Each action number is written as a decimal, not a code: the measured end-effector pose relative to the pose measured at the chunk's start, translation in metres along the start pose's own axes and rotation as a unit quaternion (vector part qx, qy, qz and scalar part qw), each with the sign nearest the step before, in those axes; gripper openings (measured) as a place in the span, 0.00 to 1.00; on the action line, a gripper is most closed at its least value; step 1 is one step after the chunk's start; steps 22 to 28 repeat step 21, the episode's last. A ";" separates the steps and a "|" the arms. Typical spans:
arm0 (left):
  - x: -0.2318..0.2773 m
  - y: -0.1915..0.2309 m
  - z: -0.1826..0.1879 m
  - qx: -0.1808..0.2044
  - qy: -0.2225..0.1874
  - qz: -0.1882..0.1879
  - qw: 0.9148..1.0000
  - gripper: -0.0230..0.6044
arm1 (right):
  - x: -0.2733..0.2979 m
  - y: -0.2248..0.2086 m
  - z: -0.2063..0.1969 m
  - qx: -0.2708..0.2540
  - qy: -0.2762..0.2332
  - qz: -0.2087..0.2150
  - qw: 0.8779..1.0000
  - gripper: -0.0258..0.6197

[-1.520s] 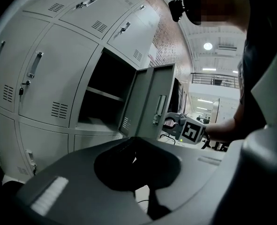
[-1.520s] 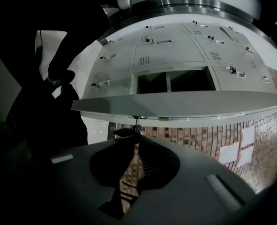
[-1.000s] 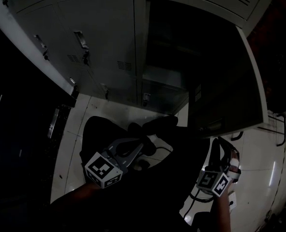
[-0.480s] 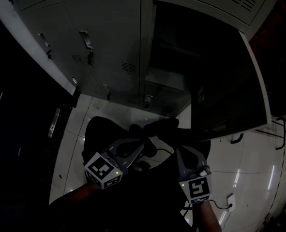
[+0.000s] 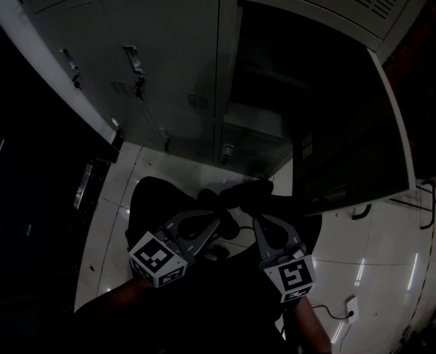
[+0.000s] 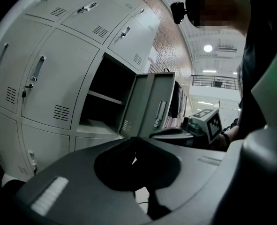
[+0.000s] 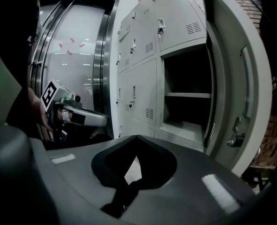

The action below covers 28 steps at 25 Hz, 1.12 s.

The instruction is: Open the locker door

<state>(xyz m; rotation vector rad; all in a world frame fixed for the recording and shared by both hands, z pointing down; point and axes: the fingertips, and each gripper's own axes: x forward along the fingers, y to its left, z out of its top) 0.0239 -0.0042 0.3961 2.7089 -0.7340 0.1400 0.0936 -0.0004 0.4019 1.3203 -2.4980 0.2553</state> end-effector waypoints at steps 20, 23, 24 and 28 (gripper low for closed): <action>0.002 0.001 -0.002 -0.001 0.003 0.002 1.000 0.06 | -0.001 -0.001 0.002 0.014 -0.012 0.007 1.000 0.04; 0.002 0.001 -0.003 -0.001 0.004 0.002 1.000 0.06 | -0.001 -0.001 0.003 0.014 -0.014 0.008 1.000 0.04; 0.002 0.001 -0.003 -0.001 0.004 0.002 1.000 0.06 | -0.001 -0.001 0.003 0.014 -0.014 0.008 1.000 0.04; 0.002 0.001 -0.003 -0.001 0.004 0.002 1.000 0.06 | -0.001 -0.001 0.003 0.014 -0.014 0.008 1.000 0.04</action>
